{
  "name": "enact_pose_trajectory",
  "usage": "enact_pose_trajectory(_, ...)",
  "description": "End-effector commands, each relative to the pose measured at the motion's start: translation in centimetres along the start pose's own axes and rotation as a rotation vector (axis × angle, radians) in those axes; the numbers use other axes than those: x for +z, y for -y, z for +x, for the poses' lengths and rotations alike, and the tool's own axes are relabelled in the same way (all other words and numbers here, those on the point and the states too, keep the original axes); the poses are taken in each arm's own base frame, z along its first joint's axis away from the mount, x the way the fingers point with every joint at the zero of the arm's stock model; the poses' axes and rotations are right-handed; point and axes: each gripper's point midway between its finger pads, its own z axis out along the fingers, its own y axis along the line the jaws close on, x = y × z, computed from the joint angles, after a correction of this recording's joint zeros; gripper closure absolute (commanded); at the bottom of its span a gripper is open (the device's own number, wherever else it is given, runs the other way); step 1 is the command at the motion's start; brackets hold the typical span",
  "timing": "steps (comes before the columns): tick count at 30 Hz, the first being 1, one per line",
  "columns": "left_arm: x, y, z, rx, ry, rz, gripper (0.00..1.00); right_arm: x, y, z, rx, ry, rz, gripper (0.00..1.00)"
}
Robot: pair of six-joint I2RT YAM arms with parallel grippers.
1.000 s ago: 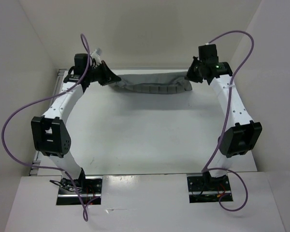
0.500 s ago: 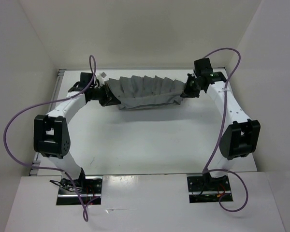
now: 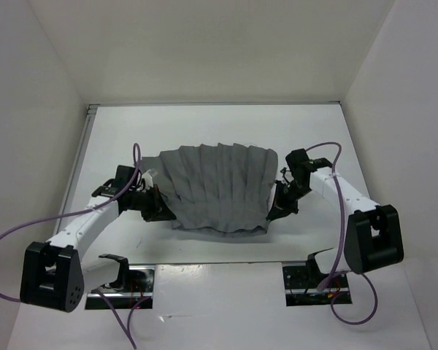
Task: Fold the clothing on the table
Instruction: Fold the skirt
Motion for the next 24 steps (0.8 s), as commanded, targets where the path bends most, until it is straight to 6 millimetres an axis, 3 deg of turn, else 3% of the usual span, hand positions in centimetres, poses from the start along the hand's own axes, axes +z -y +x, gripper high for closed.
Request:
enact_pose_trajectory(1, -1.4, 0.9, -0.9, -0.008, 0.064, -0.021, 1.00, -2.0, -2.0, 1.1, -0.054, 0.025, -0.079, 1.00)
enact_pose_trajectory(4, -1.8, 1.9, -2.4, -0.018, 0.100, -0.028, 1.00, -2.7, -2.6, -0.4, -0.055, 0.062, -0.060, 1.00)
enact_pose_trajectory(10, -2.8, 5.6, -7.5, 0.001, 0.200, 0.045, 1.00, -6.2, -6.6, -5.8, -0.106, 0.227, -0.087, 1.00)
enact_pose_trajectory(12, -2.4, 5.4, -9.5, 0.008, 0.244, 0.037, 1.00, -7.5, -7.8, -7.4, -0.133, 0.295, -0.102, 1.00)
enact_pose_trajectory(13, -1.7, 4.4, -10.3, -0.014, 0.244, -0.007, 1.00, -7.4, -8.0, -8.8, -0.131, 0.325, -0.099, 1.00)
enact_pose_trajectory(15, -1.6, 5.6, -12.8, 0.025, 0.282, 0.006, 1.00, -8.3, -8.6, -10.9, -0.125, 0.390, -0.104, 1.00)
enact_pose_trajectory(16, -0.5, 4.8, -14.0, 0.009, 0.283, -0.027, 1.00, -9.5, -9.4, -12.8, -0.139, 0.462, -0.126, 1.00)
enact_pose_trajectory(17, -0.5, 4.8, -15.4, 0.008, 0.306, -0.029, 1.00, -9.5, -9.8, -14.1, -0.142, 0.484, -0.123, 1.00)
enact_pose_trajectory(18, -1.6, 6.2, -18.2, 0.026, 0.365, -0.019, 1.00, -10.3, -10.0, -15.6, -0.139, 0.529, -0.125, 1.00)
enact_pose_trajectory(19, -0.8, 5.9, -20.0, 0.013, 0.365, -0.026, 1.00, -12.6, -10.7, -17.9, -0.132, 0.632, -0.112, 1.00)
enact_pose_trajectory(20, -1.6, 6.6, -21.7, 0.012, 0.379, 0.000, 1.00, -13.0, -11.1, -19.5, -0.129, 0.667, -0.098, 1.00)
enact_pose_trajectory(21, -2.4, 8.0, -23.1, 0.032, 0.393, 0.039, 1.00, -14.4, -11.8, -20.7, -0.133, 0.716, -0.094, 1.00)
enact_pose_trajectory(22, -4.0, 10.7, -25.6, 0.080, 0.437, 0.095, 1.00, -17.9, -13.3, -21.8, -0.144, 0.812, -0.101, 1.00)
enact_pose_trajectory(24, -6.8, 13.9, -26.8, 0.137, 0.472, 0.169, 1.00, -21.0, -14.4, -22.5, -0.162, 0.894, -0.100, 1.00)
